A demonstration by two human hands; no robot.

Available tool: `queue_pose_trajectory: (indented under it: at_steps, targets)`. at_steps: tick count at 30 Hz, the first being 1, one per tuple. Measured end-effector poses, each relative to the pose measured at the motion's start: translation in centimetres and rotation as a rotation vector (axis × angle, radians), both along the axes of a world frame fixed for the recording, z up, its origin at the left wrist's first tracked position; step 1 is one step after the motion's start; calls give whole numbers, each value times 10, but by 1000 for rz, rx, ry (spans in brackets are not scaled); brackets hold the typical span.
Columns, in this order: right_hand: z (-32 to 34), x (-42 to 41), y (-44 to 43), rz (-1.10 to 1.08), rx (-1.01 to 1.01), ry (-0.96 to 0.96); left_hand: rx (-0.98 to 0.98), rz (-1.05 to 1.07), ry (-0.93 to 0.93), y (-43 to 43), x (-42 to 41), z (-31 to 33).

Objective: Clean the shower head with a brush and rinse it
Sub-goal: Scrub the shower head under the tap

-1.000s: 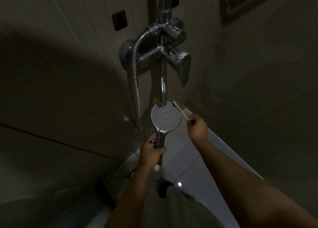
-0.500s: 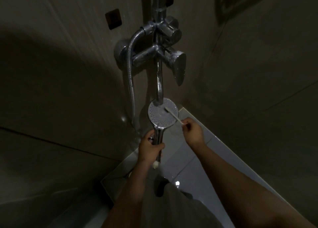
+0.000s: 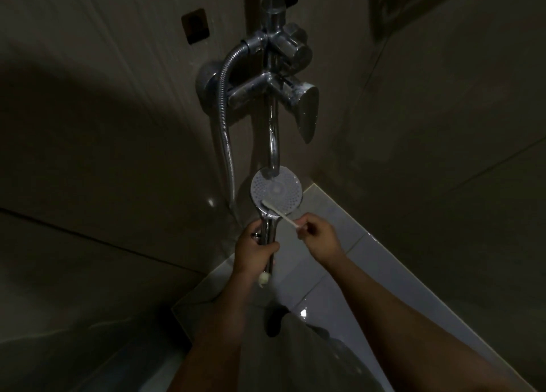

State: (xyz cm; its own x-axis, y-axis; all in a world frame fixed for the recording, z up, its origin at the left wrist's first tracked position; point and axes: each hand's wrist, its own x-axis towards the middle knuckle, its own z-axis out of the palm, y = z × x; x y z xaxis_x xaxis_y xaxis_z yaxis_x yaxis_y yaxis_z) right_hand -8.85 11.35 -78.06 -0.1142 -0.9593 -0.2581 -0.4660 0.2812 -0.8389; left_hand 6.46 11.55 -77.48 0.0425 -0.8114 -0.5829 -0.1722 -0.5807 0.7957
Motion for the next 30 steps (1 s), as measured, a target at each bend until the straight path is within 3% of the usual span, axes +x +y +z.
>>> queue_pose_trajectory:
  at_steps: [7,12,15,18,25,30]
  targets:
    - [-2,-25,-8,-222,40,128,10,13,5,2,1,3]
    - [-1,-24,-3,-329,4,-7,29,14,21,2,1,3]
    - [0,-12,7,-184,-15,-154,37,31,34,-2,1,4]
    - [-2,-7,12,-62,20,-143,38,42,56,-3,0,8]
    - [-2,-30,-1,-289,55,27,26,65,67,1,1,4]
    - [0,-22,5,-247,-26,-122,20,59,80,-3,1,5]
